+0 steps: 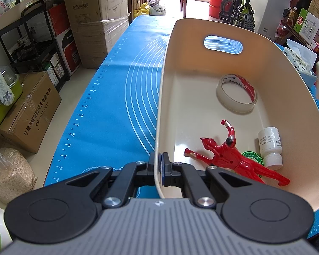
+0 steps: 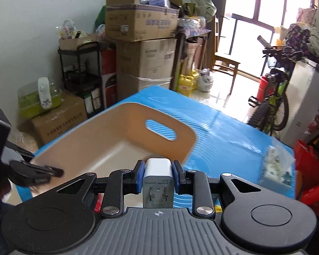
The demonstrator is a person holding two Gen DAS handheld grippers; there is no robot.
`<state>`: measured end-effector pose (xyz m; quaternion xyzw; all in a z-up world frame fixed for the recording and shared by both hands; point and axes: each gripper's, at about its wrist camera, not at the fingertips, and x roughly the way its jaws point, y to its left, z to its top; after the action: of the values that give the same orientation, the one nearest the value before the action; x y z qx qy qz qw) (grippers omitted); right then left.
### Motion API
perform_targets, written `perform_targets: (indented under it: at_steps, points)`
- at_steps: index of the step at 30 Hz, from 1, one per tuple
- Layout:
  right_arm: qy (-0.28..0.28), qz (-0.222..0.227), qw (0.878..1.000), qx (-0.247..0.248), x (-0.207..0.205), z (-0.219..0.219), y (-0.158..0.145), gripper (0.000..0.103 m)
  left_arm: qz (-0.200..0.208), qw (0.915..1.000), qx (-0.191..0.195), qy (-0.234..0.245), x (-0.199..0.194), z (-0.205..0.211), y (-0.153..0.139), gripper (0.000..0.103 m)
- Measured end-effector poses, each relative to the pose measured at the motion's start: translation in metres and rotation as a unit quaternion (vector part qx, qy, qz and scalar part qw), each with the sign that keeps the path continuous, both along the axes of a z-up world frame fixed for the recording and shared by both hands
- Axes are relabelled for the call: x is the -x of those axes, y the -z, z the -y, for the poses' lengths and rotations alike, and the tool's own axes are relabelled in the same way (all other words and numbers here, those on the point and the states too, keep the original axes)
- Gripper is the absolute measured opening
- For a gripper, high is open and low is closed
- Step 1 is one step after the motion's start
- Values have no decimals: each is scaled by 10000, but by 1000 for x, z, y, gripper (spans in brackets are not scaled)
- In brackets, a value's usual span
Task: Organize rigid objects
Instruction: 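Carry the white charger plug into the basket with the right tool and release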
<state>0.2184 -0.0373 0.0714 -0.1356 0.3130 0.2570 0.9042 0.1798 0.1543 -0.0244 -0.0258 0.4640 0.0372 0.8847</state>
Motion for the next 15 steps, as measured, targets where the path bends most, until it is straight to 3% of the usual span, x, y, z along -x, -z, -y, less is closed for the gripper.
perform_targets:
  at_steps: [7, 15]
  points:
    - [-282, -261, 9991, 180, 6, -46, 31, 36, 2, 10000, -6, 3, 0, 0, 0, 5]
    - [-194, -722, 9954, 595, 3, -67, 73, 36, 4, 10000, 1, 3, 0, 0, 0, 5]
